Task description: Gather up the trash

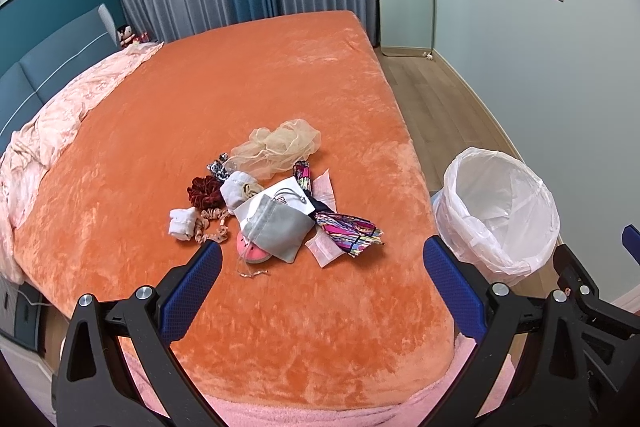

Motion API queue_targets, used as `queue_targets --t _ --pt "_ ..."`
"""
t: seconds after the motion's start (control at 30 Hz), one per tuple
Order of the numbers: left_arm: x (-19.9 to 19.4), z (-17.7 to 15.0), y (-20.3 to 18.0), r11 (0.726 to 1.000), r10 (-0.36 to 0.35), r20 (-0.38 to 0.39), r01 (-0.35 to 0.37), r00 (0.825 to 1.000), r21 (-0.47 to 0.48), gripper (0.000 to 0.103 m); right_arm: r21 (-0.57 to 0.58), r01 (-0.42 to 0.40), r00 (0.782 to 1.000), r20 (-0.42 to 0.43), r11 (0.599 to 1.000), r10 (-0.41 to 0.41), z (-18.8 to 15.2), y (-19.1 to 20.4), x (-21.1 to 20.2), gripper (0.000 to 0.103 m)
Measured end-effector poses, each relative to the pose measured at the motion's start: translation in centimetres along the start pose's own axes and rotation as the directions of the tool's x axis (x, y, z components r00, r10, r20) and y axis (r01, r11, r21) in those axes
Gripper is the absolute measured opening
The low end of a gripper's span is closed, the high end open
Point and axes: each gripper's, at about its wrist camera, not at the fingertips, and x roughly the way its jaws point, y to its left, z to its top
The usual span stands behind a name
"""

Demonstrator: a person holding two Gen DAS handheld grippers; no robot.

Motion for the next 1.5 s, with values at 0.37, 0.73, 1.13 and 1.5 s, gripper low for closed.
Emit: queue_targets --t 0.37,0.73,1.13,1.5 --pt "0.3 0.1 0.0 1.0 0.009 -0.019 -0.009 1.0 -0.017 0.096 -0.005 0.004 1.0 -0.001 1.0 -0.004 0.1 0.1 0.2 0.088" --pt "0.7 -0.2 0.0 1.0 0.007 -0.03 -0.007 1.0 -0.018 0.096 -0.011 0.006 1.0 -0.004 1.0 -0.006 0.1 0.5 0.8 0.088" --pt "0.8 -0.2 -0.1 1.0 0.002 -0.028 -0.003 1.0 -0.016 0.096 -0.011 0.006 1.0 -0.005 1.0 -0.006 0.2 0.4 0.8 0.088" --pt "0.4 0.0 -0.3 1.0 -0.019 -0.006 0.019 1.0 -0.002 0.096 0.019 0.027 0.999 0.021 0.999 -0.028 0.0 0.3 0.3 0.088"
